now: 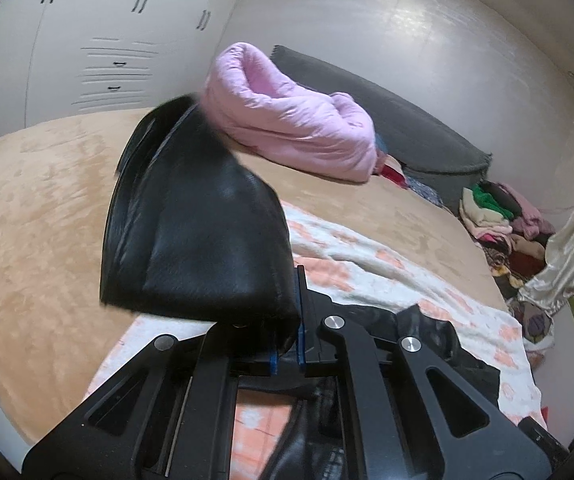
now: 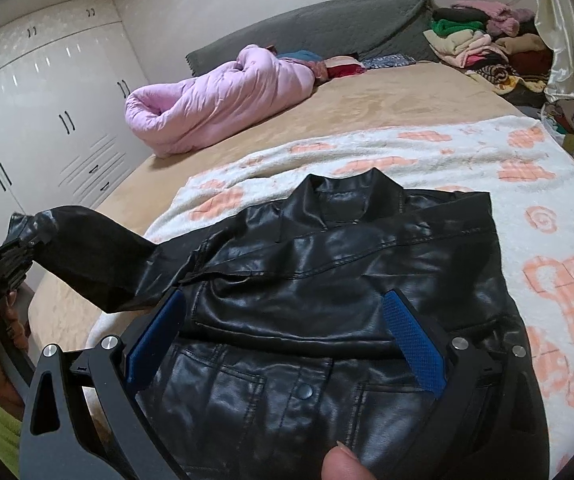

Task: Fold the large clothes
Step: 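Lift the sleeve with the left gripper and fold it across the jacket body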

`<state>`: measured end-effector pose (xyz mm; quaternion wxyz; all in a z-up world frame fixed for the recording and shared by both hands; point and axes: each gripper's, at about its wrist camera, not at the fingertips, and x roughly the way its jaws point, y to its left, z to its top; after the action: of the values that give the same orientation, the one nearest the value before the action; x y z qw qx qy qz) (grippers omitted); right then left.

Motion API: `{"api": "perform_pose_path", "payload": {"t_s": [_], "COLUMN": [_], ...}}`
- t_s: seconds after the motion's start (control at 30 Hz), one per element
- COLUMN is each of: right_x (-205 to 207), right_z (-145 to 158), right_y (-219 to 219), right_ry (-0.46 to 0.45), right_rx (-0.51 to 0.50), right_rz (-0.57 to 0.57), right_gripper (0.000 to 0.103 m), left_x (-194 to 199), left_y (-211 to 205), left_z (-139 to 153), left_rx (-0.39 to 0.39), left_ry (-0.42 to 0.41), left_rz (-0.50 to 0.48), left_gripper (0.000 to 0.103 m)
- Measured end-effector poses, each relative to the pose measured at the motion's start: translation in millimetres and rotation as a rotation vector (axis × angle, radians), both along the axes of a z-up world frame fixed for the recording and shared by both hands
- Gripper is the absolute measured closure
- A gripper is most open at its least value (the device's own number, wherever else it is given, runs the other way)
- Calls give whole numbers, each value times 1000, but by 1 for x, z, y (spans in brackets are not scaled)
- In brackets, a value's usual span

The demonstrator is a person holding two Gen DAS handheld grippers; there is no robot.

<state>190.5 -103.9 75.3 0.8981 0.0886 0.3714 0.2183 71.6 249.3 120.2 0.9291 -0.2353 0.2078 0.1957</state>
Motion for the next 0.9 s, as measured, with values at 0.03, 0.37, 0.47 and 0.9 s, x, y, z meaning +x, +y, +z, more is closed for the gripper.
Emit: {"api": "perform_pose_path", "payload": {"t_s": [0.03, 0.37, 0.47, 0.9], "right_x": [0, -3, -2, -5], "right_z": [0, -6, -7, -14], "right_y": [-4, -41, -53, -104], "right_ry": [2, 15, 19, 23], "right_rx": [3, 47, 58, 125], "right_rz": [-7, -69, -94, -189], "right_gripper": [5, 5, 5, 5], "left_x": [1, 18, 25, 55], "left_y": [-4, -44, -56, -133], "left_z": [1, 3, 6, 13], "left_rx": [4, 45, 55, 112], "left_ry": [0, 16, 17, 12], "left_rz": [-9, -99, -126, -302], "left_gripper": [103, 103, 103, 103]}}
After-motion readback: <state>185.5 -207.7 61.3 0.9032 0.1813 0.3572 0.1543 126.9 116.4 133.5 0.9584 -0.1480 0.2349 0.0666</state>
